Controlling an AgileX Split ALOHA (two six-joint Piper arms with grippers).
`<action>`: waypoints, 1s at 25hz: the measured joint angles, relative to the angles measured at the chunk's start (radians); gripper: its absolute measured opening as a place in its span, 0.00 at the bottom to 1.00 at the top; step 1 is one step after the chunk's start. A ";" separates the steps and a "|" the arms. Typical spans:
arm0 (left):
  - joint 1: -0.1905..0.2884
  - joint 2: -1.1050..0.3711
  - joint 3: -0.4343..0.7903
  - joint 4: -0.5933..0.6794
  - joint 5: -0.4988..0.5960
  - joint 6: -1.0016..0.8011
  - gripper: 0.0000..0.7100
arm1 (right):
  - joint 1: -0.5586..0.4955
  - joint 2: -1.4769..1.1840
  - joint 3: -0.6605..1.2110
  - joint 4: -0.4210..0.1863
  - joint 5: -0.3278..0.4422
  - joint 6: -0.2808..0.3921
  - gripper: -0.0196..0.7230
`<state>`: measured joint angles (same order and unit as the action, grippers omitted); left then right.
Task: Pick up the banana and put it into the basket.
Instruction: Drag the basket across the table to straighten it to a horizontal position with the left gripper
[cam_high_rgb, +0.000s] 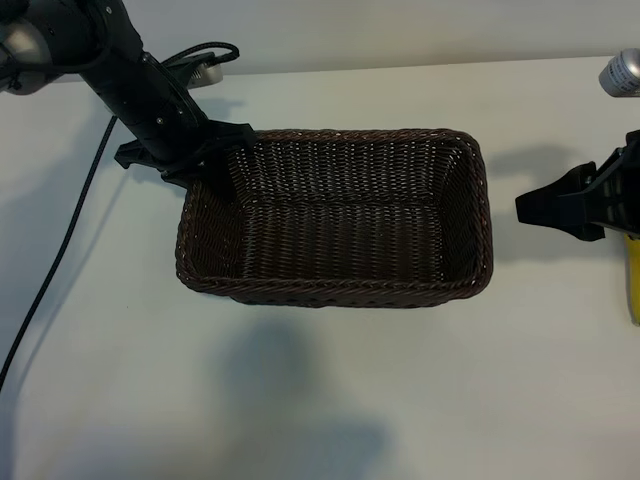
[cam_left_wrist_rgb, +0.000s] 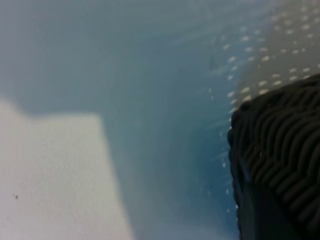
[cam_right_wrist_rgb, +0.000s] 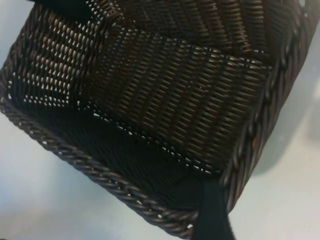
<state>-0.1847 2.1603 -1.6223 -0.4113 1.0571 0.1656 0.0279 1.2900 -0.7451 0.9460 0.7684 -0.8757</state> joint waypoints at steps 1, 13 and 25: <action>0.000 0.000 0.000 0.000 0.000 0.000 0.25 | 0.000 0.000 0.000 0.000 0.000 0.000 0.73; 0.000 0.000 0.000 0.010 -0.035 0.002 0.25 | 0.000 0.000 0.000 0.000 0.000 0.000 0.73; -0.017 0.015 -0.001 0.043 -0.042 0.003 0.25 | 0.000 0.000 0.000 0.000 0.000 0.001 0.73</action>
<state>-0.2021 2.1750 -1.6231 -0.3686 1.0154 0.1686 0.0279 1.2900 -0.7451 0.9460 0.7684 -0.8748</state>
